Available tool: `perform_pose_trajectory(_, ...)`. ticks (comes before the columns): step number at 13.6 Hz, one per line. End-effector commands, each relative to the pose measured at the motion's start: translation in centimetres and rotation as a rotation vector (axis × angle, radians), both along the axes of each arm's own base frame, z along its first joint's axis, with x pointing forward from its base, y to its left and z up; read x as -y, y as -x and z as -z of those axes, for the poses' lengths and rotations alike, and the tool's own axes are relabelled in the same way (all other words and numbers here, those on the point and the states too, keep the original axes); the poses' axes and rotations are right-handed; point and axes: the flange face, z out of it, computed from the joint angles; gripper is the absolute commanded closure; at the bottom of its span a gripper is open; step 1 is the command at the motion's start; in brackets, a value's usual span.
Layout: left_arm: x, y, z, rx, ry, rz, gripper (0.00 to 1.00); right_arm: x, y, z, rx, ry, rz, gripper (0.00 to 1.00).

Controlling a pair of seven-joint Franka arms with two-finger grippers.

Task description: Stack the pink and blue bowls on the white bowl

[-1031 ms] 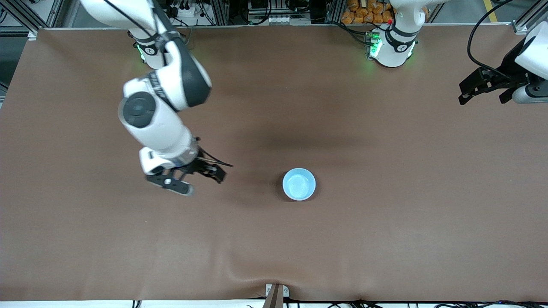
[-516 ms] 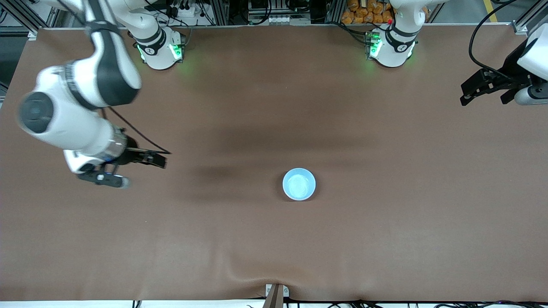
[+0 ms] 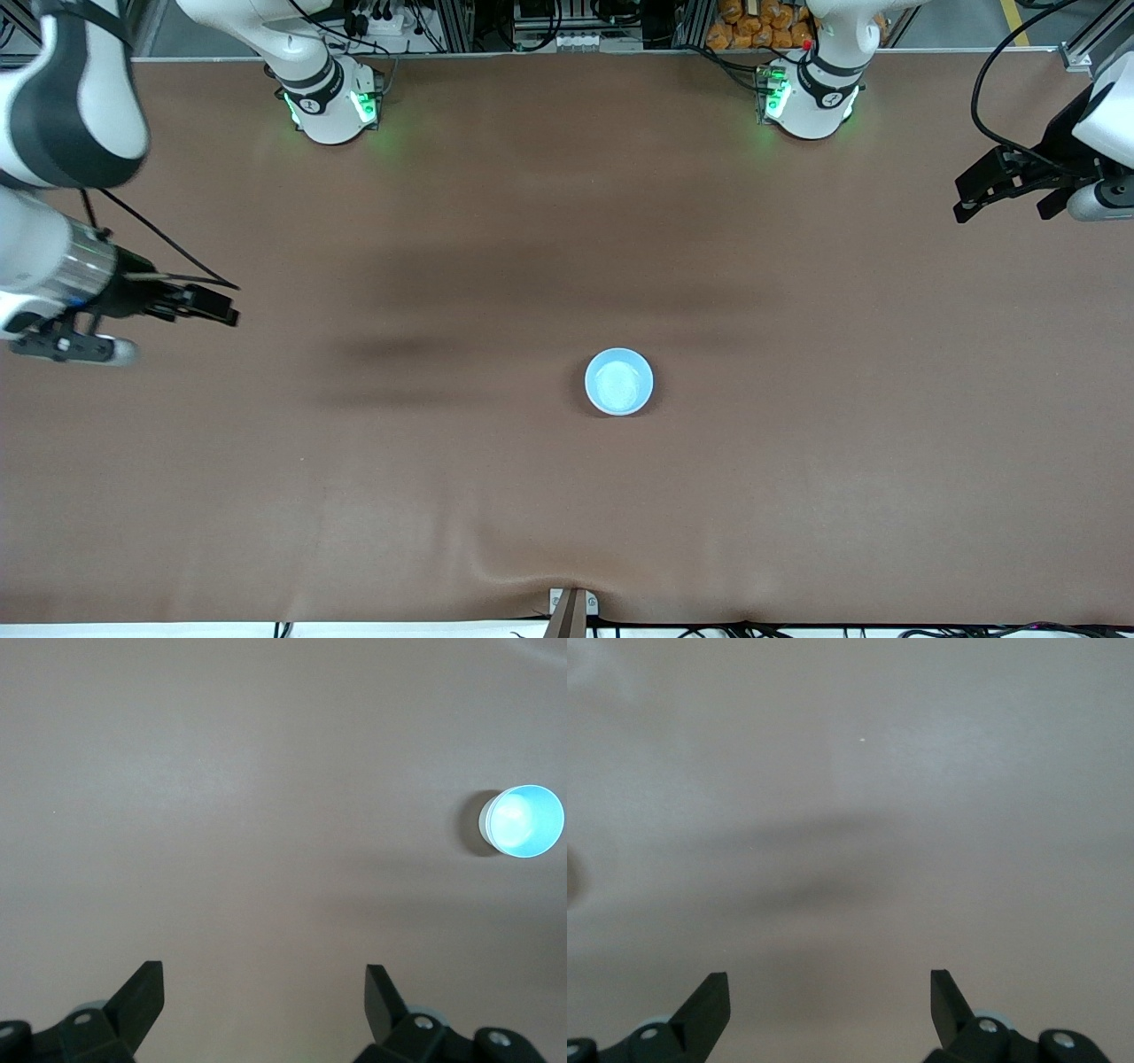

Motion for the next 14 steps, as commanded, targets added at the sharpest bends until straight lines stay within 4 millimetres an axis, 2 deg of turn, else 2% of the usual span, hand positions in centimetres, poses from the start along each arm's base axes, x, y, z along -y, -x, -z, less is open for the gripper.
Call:
perform_pose_trajectory(1,0.0,0.0,-0.2,0.008,-0.013,0.0,0.0,2.1,2.3,-2.5,0.008,0.024,-0.023,0.0)
perform_pose_trajectory(5,0.8,0.1,-0.7,0.019,-0.01,0.005,0.0,0.9,3.9,-6.2,0.019,0.106,-0.094,0.0)
perform_pose_trajectory(6,0.8,0.1,-0.7,0.017,-0.01,0.003,0.0,0.9,4.8,-7.9,0.046,0.11,-0.09,0.0)
perform_pose_trajectory(9,0.8,0.1,-0.9,0.022,-0.011,0.003,0.0,0.8,5.6,-8.2,0.028,0.11,-0.092,0.0)
perform_pose_trajectory(14,0.6,0.2,-1.0,0.015,-0.014,0.001,0.0,1.4,5.3,-8.2,0.03,0.103,-0.083,0.0)
